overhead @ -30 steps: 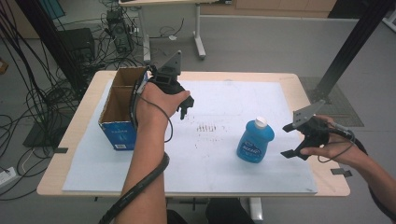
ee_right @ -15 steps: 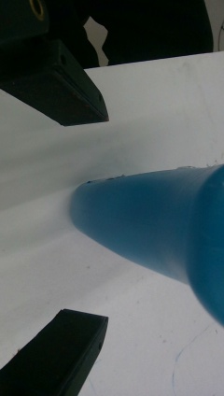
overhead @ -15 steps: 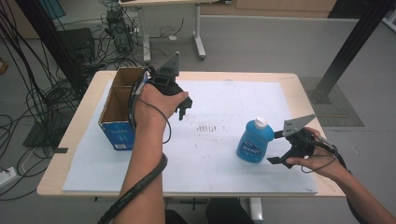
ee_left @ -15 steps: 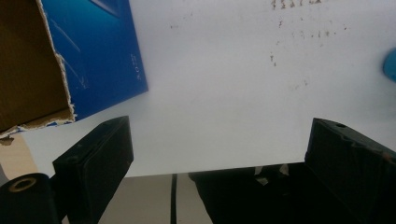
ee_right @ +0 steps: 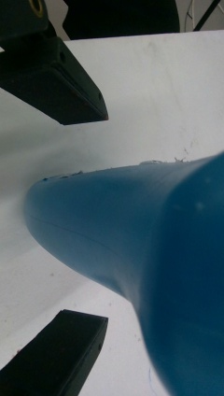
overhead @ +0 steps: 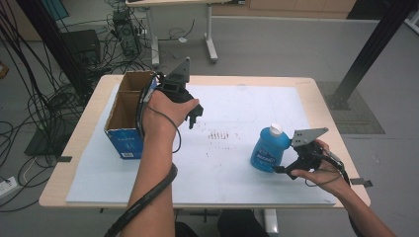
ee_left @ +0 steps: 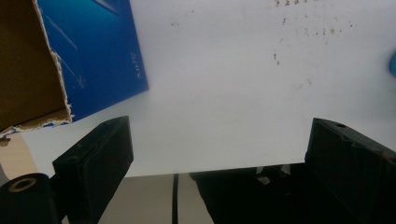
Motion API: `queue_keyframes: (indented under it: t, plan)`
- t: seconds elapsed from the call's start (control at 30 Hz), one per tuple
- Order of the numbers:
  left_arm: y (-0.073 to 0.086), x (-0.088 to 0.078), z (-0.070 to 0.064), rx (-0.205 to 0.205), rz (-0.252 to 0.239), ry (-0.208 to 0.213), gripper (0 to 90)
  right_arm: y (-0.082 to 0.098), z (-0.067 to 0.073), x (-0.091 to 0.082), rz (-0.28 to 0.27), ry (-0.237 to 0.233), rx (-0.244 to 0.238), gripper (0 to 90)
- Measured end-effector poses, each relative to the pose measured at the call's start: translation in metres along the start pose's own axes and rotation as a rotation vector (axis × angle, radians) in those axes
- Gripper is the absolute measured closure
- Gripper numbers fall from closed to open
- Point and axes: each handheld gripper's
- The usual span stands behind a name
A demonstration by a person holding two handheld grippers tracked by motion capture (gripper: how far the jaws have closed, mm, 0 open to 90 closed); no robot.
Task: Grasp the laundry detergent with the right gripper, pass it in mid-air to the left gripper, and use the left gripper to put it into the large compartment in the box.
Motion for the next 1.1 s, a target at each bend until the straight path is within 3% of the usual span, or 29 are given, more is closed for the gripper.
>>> queue_keyframes:
  t: [0.6, 1.1]
  plan:
    - [-0.0016, -0.0027, -0.0032, 0.001, -0.002, -0.005, 7.8, -0.0054, -0.0026, 0.0052, -0.055, -0.004, 0.012, 2.7]
    - [-0.0029, -0.0025, -0.0050, 0.007, 0.000, -0.008, 7.7, -0.0082, -0.0023, 0.0055, -0.065, -0.012, 0.009, 2.7]
Point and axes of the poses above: each handheld gripper's, and its own axes: x roughly forward along the jaws, y roughly out of its underside, z roughly to its left, and after that the axes turned 10 degrees about z, right-handed
